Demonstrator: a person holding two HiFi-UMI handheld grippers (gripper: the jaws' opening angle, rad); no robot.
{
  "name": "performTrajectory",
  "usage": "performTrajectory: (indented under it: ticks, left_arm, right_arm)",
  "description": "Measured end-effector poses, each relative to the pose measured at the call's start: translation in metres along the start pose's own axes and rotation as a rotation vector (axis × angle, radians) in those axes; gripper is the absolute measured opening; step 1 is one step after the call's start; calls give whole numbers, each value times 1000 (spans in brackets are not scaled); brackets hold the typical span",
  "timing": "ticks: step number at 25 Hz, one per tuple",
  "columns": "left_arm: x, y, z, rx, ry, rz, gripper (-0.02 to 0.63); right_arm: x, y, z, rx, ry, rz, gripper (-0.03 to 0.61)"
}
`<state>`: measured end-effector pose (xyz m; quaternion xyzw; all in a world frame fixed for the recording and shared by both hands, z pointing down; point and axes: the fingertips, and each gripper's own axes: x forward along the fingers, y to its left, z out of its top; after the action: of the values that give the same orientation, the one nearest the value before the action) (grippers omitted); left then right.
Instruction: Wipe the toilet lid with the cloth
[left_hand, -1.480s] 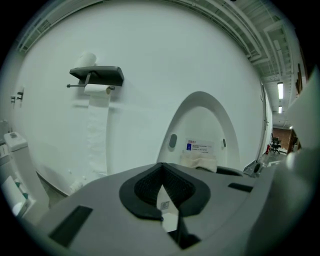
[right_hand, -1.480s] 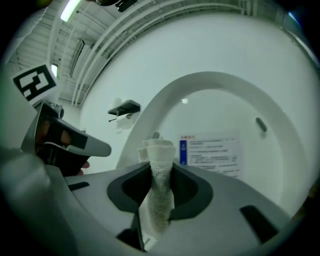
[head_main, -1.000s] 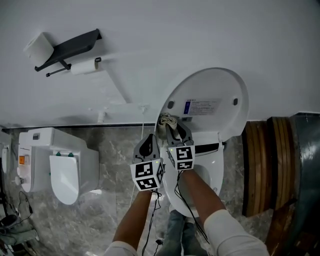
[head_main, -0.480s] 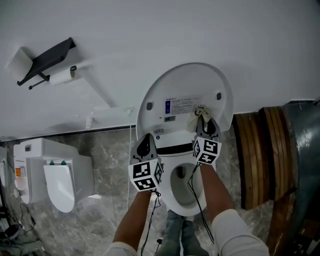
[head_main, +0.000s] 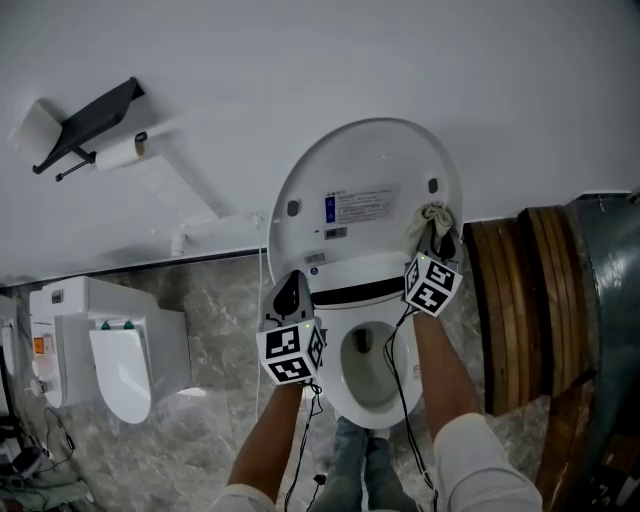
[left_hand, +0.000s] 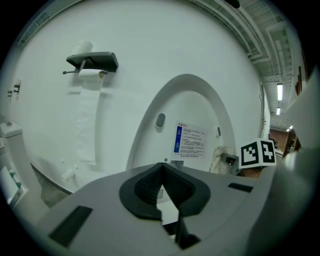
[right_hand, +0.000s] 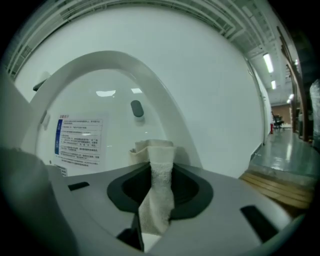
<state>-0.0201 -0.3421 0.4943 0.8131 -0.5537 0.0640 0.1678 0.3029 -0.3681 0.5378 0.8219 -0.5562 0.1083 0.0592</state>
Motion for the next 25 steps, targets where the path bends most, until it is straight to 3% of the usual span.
performTrajectory:
  ticks: [2, 8, 12, 19, 25]
  left_arm:
    - [-3, 11, 0, -15, -3, 24, 12]
    - [-15, 39, -19, -44, 14, 86, 12]
    - [-21, 56, -30, -11, 26, 86, 12]
    - [-22, 67, -39, -4, 28, 81, 12]
    - [-19, 61, -43, -6, 33, 71, 12]
  right_arm:
    - [-14, 22, -2, -2, -26, 71, 100]
    - [-83, 175, -23, -108, -95, 502, 100]
    - [-106, 253, -44, -166, -77, 690, 98]
    - [-97, 295, -80, -321, -36, 755, 98]
    - [-78, 283, -83, -273, -6, 696, 100]
